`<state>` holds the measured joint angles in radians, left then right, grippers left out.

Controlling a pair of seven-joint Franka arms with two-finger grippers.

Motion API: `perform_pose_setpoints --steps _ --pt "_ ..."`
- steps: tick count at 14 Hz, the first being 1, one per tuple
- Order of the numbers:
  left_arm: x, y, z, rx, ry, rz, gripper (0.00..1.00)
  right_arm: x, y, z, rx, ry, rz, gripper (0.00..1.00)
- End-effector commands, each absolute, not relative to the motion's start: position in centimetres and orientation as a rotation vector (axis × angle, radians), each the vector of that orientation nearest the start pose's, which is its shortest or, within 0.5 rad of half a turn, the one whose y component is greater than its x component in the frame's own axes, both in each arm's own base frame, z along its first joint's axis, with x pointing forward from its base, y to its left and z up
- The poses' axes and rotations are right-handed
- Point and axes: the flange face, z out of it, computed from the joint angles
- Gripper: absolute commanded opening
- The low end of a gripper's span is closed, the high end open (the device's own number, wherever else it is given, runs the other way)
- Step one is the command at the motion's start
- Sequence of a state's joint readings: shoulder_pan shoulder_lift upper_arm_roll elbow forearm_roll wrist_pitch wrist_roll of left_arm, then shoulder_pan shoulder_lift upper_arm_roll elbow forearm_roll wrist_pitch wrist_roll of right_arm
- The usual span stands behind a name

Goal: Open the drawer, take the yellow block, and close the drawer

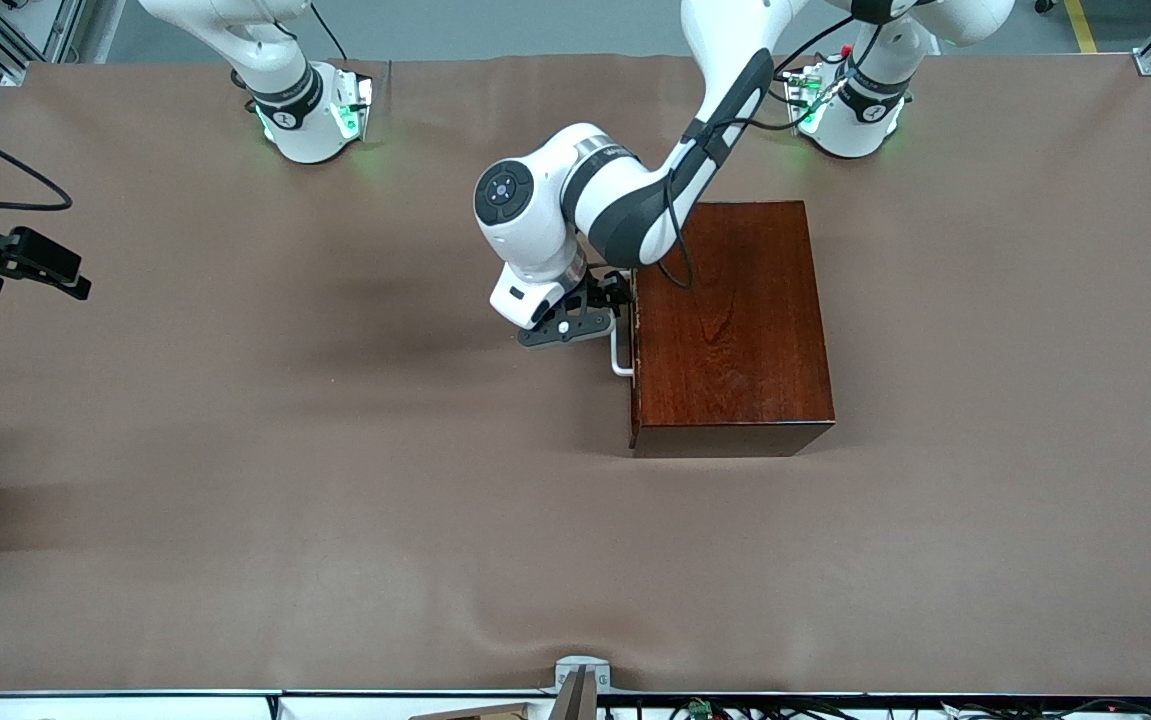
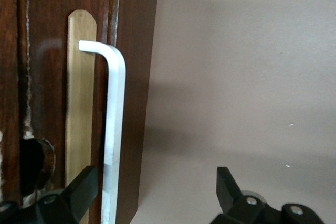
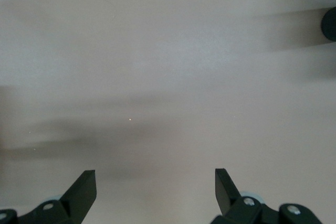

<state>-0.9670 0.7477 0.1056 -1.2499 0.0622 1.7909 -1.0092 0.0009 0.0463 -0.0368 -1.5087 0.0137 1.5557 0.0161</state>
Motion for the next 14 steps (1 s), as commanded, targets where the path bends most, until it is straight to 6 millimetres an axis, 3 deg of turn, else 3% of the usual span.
perform_pose_setpoints --steps 1,7,14 --pt "46.4 -55.7 29.7 -2.860 -0.164 0.000 1.00 56.4 -2.0 63.0 -3.117 0.083 -0.010 1.00" --pt "47.3 -55.4 28.7 -2.862 -0.172 -0.016 1.00 56.4 -2.0 63.0 -3.117 0.083 -0.010 1.00" --pt "47.6 -56.1 29.1 -2.910 -0.181 -0.056 1.00 56.4 -2.0 63.0 -3.117 0.083 -0.010 1.00"
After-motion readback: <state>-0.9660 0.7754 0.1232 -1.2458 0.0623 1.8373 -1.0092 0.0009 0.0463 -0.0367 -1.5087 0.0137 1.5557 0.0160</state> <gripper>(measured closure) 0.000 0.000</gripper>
